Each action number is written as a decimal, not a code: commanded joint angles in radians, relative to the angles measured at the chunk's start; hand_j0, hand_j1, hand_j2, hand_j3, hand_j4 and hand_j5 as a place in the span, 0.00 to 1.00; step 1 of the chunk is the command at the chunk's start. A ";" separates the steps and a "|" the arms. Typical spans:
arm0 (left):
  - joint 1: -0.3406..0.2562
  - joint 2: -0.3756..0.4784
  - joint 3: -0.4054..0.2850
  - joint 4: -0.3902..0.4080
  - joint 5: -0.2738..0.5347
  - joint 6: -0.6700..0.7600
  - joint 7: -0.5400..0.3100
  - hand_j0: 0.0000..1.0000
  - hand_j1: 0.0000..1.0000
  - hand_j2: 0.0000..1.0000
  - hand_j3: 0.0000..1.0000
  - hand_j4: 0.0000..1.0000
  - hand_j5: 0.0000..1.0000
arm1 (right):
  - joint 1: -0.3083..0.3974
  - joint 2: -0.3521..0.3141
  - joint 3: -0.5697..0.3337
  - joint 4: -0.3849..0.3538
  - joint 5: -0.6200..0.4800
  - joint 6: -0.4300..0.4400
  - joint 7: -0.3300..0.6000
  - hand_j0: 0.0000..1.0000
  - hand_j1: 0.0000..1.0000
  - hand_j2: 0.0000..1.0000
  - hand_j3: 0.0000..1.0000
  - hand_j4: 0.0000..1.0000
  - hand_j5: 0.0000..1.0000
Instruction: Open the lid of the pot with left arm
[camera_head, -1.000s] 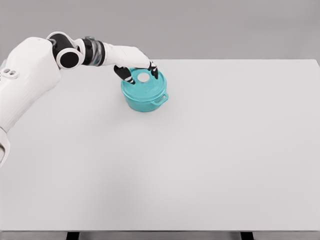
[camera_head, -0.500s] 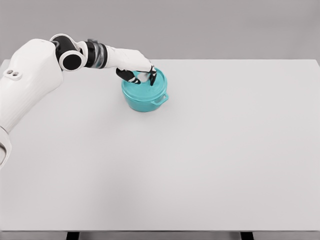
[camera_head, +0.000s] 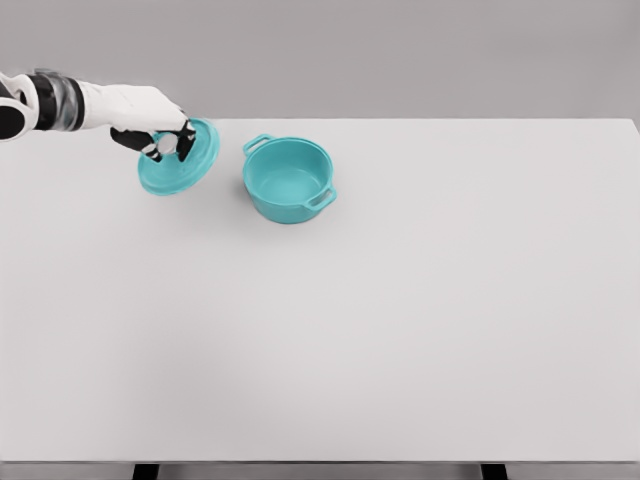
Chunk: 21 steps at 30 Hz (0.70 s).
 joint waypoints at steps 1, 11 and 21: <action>0.000 0.043 0.001 -0.008 0.003 0.003 0.000 0.40 0.40 0.40 0.40 0.40 0.40 | 0.000 0.000 0.000 0.000 0.000 0.000 0.000 1.00 1.00 1.00 1.00 1.00 1.00; 0.020 0.041 0.003 0.001 0.005 0.003 -0.001 1.00 1.00 1.00 1.00 1.00 1.00 | 0.000 0.000 0.000 0.000 0.000 0.000 0.000 1.00 1.00 1.00 1.00 1.00 1.00; 0.060 0.168 0.009 0.004 0.118 0.003 0.004 1.00 1.00 1.00 1.00 1.00 1.00 | 0.000 0.000 0.000 0.000 0.000 -0.002 0.000 1.00 1.00 1.00 1.00 1.00 1.00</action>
